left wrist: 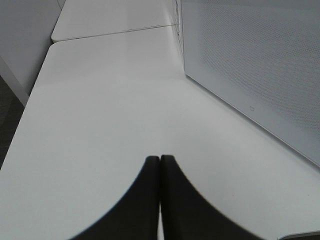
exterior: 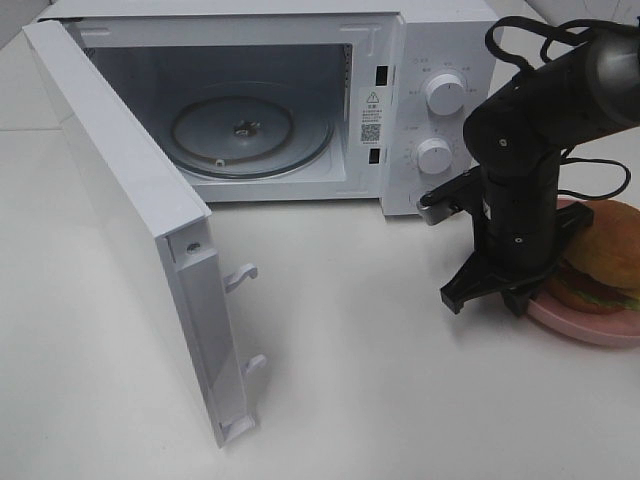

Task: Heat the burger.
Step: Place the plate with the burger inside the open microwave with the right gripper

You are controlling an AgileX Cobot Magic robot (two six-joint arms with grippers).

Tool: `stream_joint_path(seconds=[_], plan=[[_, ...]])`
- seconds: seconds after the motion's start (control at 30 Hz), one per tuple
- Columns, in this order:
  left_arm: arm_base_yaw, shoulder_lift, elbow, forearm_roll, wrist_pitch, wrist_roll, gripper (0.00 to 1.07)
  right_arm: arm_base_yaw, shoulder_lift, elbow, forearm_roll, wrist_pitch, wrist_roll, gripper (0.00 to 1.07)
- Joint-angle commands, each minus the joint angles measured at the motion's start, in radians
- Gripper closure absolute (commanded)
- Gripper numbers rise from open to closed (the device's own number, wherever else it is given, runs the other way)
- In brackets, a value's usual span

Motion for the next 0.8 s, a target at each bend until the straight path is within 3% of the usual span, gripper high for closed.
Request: stream_joint_path(seconds=[0.03, 0.3, 0.43, 0.8], plan=[[-0.001, -0.020, 0.003, -0.005, -0.001, -0.001, 1.06, 0.003, -0.030, 0.028, 0.034, -0.006, -0.042, 1.07], [-0.001, -0.020, 0.003, -0.005, -0.001, -0.001, 1.06, 0.039, -0.140, 0.145, 0.018, -0.075, -0.086, 1.07], [-0.001, -0.020, 0.003, -0.005, -0.001, -0.001, 1.06, 0.141, -0.162, 0.184, -0.007, -0.068, -0.087, 1.07], [-0.001, -0.020, 0.003, -0.005, -0.001, -0.001, 1.06, 0.294, -0.245, 0.273, -0.106, -0.069, -0.030, 1.07]])
